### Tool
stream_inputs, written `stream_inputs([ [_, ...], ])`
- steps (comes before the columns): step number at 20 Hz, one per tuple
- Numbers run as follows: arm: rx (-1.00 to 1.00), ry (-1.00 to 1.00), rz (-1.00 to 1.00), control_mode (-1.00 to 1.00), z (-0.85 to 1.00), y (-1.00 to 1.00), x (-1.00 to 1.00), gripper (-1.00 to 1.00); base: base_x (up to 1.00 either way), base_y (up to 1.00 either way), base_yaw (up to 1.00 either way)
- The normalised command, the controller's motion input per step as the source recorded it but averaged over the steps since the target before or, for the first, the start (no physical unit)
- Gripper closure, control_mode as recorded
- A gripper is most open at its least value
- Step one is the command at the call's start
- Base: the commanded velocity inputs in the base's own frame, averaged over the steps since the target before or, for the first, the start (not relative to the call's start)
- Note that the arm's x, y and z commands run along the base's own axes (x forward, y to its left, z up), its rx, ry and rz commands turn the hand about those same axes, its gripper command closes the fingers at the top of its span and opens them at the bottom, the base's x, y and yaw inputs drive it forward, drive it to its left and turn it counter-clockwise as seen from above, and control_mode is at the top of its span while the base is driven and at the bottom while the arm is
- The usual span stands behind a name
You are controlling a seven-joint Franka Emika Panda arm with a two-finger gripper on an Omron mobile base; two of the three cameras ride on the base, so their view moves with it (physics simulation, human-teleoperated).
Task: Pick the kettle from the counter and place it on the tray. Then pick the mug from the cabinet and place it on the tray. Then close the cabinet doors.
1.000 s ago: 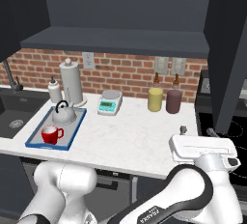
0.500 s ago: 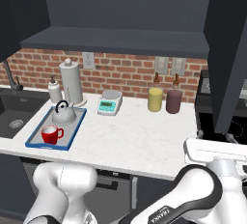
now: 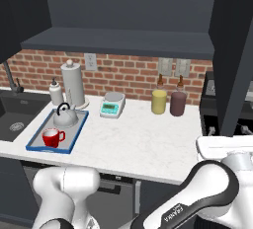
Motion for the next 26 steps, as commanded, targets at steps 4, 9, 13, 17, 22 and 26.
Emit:
stream_inputs([
  [4, -0.27, 0.00, 0.02, -1.00, 0.25, -0.02, 0.00, -1.00, 0.00, 0.00, 0.00],
  [9, -0.30, -0.01, 0.06, -1.00, 0.16, 0.00, -0.06, -1.00, 0.00, 0.00, 0.00],
  [13, -0.34, 0.00, 0.07, -1.00, 0.12, 0.00, -0.12, -1.00, 0.00, 0.00, 0.00],
  [17, -0.36, -0.01, 0.09, -1.00, 0.16, 0.03, -0.10, -1.00, 0.00, 0.00, 0.00],
  [22, -0.39, -0.03, 0.10, -1.00, 0.21, 0.15, -0.09, -1.00, 0.00, 0.00, 0.00],
  [26, -0.41, 0.00, 0.11, -1.00, 0.09, 0.29, 0.00, -1.00, 0.00, 0.00, 0.00],
])
